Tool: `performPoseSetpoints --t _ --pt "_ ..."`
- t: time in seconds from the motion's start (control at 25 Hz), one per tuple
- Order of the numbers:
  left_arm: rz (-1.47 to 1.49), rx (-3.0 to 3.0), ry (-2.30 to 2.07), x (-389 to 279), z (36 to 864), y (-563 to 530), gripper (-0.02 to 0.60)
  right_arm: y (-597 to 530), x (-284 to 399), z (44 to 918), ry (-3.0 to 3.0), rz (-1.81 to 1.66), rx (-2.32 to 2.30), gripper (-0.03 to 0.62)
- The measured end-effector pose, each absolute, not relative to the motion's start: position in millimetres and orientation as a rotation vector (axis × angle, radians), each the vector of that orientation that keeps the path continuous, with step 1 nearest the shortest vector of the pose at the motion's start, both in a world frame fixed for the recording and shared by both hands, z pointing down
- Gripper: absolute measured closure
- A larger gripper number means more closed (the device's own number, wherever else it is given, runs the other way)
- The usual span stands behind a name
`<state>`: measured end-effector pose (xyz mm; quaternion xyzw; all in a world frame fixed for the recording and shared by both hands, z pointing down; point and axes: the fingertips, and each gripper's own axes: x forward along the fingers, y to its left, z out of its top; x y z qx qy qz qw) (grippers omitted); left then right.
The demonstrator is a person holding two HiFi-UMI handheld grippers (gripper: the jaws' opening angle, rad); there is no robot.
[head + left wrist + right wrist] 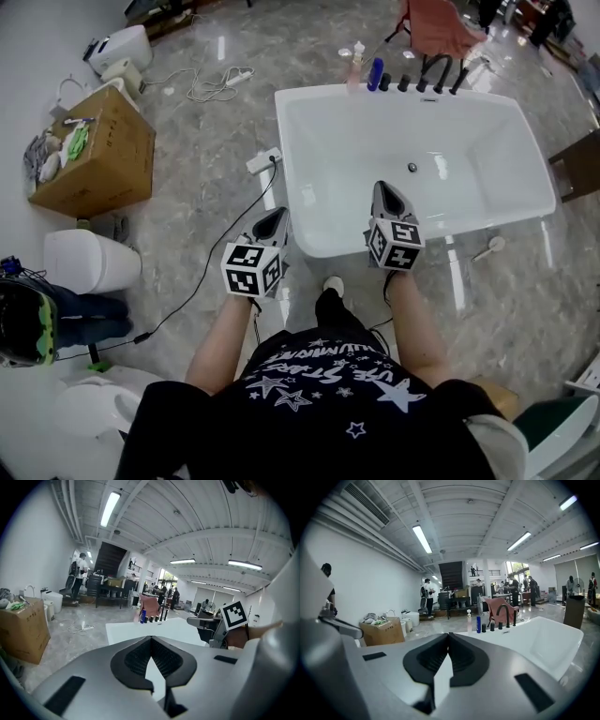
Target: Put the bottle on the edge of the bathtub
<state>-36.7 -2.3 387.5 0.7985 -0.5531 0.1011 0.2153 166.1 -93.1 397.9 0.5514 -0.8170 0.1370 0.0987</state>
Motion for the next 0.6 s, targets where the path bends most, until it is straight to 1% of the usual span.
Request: performPoseSetpoints --t 0.6 --pt "0.251 2.288 -1.492 -61.6 370.7 113.4 0.566 45.4 146.4 378.1 -2.414 0.415 1.678 0.58"
